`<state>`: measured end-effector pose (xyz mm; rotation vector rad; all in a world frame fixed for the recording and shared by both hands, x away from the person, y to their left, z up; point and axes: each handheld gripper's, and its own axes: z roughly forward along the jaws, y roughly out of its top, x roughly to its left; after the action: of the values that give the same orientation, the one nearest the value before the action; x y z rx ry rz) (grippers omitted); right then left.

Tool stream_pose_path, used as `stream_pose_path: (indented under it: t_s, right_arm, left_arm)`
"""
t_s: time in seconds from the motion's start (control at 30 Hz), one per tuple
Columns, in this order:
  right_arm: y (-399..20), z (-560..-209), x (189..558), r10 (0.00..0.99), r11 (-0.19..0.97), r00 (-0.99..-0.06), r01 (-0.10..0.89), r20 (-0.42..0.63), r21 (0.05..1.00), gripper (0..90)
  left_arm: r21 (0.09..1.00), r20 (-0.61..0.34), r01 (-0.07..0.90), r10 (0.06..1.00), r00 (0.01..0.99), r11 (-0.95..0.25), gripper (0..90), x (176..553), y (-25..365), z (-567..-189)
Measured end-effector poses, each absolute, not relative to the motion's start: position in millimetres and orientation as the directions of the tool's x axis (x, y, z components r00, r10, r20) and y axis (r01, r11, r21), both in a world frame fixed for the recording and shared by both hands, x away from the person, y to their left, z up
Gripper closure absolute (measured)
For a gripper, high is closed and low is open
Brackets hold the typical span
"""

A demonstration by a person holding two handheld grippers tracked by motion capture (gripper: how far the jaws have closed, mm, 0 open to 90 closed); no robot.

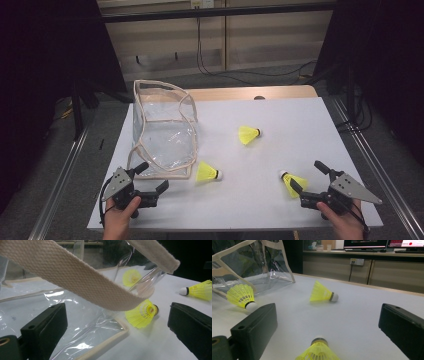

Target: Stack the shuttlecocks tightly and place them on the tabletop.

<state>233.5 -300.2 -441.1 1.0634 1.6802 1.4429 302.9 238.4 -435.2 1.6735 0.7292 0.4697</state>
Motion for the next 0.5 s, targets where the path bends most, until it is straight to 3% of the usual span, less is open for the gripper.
stream_pose_path:
  t_s: [0.3,0.5]
  right_arm:
    - [-300.3,-441.2,233.4,0.896,0.063,-0.443,0.155,0.013,0.986,2.2]
    - [-300.6,-441.4,233.2,0.894,0.062,-0.449,0.158,0.016,0.985,2.3]
  left_arm:
    - [0.968,-0.062,0.21,0.684,0.727,-0.135,2.4,304.2,238.7,-435.2]
    - [0.97,-0.101,0.222,0.668,0.737,-0.099,2.3,304.1,231.0,-435.8]
